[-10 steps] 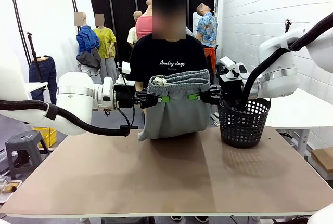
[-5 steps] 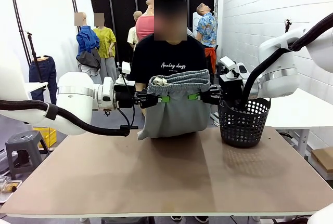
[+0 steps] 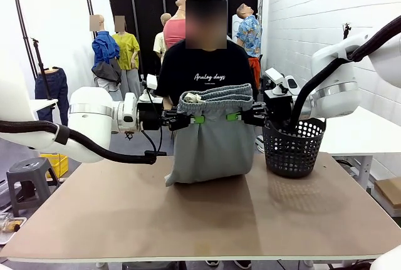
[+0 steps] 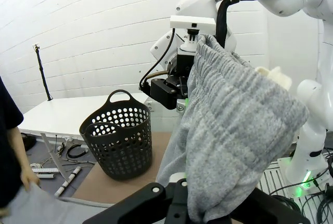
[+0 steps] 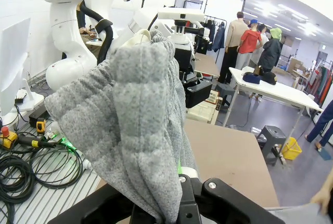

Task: Fold the training pants.
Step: Release the ends of the Training pants and then grab the overlapped ends.

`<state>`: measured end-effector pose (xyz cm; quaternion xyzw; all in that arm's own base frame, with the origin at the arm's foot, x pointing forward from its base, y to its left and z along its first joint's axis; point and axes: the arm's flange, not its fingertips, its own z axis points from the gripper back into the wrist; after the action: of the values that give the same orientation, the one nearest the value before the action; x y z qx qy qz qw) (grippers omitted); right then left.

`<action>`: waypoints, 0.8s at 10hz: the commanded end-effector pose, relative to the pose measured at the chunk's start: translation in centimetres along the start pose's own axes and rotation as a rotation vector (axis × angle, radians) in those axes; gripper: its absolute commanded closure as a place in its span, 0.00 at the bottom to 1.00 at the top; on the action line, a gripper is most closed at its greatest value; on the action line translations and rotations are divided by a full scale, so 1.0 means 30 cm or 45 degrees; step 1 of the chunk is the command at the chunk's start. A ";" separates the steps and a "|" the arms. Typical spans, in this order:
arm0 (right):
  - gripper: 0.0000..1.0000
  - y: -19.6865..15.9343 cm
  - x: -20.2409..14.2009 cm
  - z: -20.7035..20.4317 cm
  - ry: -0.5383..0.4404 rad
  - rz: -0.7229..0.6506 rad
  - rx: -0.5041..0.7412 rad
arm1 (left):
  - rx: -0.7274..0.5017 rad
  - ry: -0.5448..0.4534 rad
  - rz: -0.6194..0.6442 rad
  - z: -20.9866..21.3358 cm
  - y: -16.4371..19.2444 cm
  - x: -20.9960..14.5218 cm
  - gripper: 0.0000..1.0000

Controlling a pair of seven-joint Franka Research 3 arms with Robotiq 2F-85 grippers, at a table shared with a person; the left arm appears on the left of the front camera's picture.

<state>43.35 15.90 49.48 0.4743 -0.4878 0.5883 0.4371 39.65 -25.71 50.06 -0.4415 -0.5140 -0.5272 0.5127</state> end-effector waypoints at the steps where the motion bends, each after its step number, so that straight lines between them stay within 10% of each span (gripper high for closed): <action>1: 1.00 0.009 0.000 0.000 -0.015 0.009 0.011 | 0.006 -0.002 -0.011 -0.002 -0.005 0.016 1.00; 8: 1.00 0.009 0.000 0.000 -0.015 0.009 0.011 | 0.006 -0.002 -0.011 -0.002 -0.005 0.016 1.00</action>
<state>43.35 15.90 49.48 0.4743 -0.4878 0.5883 0.4371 39.63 -25.72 50.10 -0.4414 -0.5142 -0.5275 0.5124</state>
